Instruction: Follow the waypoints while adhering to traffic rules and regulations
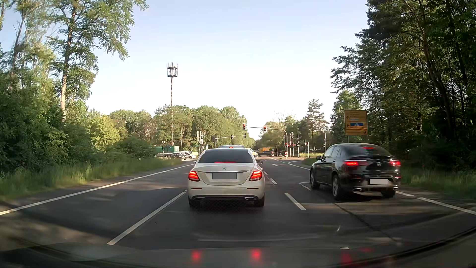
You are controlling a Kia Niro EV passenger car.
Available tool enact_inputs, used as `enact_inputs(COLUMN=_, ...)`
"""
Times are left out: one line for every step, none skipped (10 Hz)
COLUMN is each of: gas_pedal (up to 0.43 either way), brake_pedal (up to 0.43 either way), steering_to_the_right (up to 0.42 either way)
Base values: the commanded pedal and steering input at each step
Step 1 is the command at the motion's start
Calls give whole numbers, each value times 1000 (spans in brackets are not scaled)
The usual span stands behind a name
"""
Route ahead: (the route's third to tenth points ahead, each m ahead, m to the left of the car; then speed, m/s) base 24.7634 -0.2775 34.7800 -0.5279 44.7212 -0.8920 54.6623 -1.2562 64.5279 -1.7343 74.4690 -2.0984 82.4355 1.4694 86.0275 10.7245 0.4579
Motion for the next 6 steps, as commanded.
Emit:
enact_inputs(gas_pedal=0, brake_pedal=0, steering_to_the_right=-3)
enact_inputs(gas_pedal=0, brake_pedal=0, steering_to_the_right=-5)
enact_inputs(gas_pedal=0, brake_pedal=0, steering_to_the_right=-5)
enact_inputs(gas_pedal=0, brake_pedal=0, steering_to_the_right=-5)
enact_inputs(gas_pedal=0, brake_pedal=0, steering_to_the_right=-5)
enact_inputs(gas_pedal=0, brake_pedal=0, steering_to_the_right=-4)
